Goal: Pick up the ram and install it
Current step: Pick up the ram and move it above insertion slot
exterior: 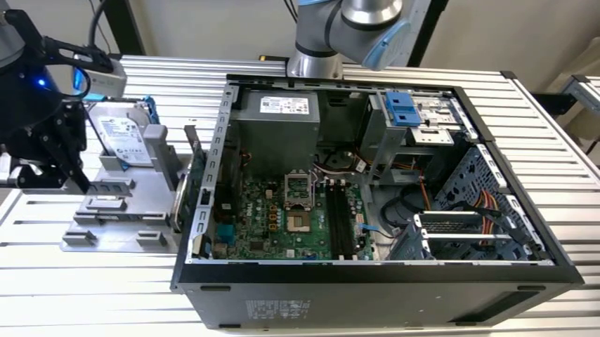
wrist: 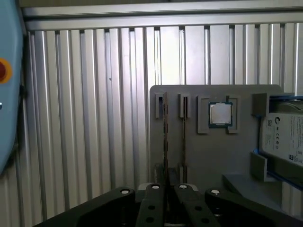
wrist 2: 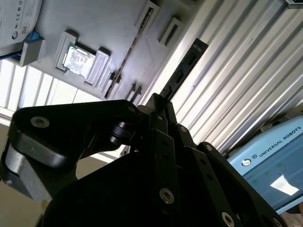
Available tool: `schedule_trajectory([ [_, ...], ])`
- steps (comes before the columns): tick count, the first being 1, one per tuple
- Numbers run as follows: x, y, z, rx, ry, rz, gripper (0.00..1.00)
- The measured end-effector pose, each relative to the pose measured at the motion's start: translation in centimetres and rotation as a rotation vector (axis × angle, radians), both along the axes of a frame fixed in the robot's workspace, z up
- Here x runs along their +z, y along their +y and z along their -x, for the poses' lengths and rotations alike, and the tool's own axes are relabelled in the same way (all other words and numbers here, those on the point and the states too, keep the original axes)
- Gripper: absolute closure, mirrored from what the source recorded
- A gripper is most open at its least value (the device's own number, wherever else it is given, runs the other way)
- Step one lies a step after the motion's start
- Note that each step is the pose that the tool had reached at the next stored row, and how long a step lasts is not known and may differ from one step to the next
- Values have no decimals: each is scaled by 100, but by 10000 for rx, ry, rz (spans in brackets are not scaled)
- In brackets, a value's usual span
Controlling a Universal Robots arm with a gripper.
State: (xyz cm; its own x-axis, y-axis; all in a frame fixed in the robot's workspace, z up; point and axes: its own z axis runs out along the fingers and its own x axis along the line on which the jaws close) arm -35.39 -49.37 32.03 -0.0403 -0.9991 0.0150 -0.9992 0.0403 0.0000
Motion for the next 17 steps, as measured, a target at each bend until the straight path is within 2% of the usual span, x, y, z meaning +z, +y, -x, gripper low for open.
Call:
schedule_trajectory([
  [17,98,0,0,0,0,1,100],
])
